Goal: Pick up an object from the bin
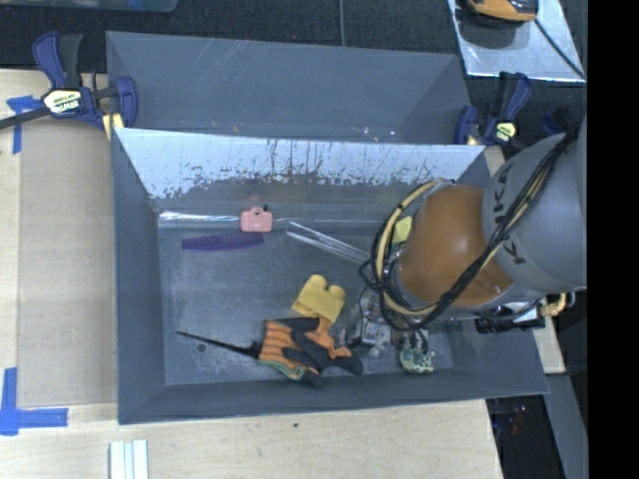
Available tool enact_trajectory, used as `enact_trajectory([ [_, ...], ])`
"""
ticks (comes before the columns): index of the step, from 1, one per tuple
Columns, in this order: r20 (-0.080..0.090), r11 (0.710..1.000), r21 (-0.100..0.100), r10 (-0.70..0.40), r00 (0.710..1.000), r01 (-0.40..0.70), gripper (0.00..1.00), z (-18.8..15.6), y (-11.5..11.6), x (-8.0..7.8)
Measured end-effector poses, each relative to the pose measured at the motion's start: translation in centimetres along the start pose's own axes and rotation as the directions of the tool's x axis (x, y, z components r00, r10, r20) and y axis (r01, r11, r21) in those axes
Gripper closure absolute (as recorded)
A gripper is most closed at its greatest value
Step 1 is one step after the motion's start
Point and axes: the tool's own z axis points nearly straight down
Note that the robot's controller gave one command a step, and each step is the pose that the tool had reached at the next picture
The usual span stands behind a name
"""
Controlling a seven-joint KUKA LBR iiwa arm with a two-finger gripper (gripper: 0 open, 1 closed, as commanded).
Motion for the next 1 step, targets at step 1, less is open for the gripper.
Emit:
enact_trajectory([
  [1,0.000,1.000,0.000,0.000,1.000,0.000,1.00,-0.03,0.00,0.00],
])
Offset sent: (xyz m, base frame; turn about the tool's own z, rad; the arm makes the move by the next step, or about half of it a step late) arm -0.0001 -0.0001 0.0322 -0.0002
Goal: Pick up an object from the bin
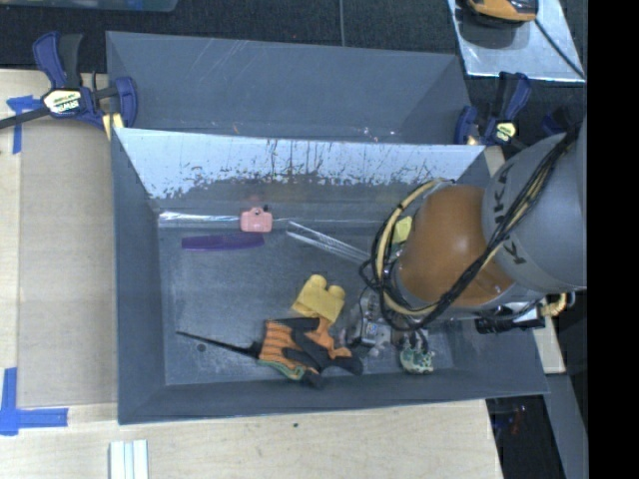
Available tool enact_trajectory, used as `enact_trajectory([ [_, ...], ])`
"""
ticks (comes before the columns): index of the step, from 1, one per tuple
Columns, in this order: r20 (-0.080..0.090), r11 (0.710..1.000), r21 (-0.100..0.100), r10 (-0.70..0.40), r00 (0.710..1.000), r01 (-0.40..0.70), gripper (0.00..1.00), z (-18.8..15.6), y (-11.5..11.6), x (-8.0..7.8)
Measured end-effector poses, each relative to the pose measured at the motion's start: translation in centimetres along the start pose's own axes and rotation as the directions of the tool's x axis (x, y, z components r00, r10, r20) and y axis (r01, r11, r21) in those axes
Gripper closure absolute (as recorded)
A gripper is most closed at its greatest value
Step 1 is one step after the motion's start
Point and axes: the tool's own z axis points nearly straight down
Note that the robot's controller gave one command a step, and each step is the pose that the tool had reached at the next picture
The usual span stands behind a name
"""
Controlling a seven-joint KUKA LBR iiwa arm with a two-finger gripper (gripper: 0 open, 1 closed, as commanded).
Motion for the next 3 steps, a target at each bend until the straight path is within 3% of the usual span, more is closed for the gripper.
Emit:
enact_trajectory([
  [3,0.002,1.000,-0.001,-0.003,1.000,0.003,1.00,-4.8,-0.1,-0.1],
])
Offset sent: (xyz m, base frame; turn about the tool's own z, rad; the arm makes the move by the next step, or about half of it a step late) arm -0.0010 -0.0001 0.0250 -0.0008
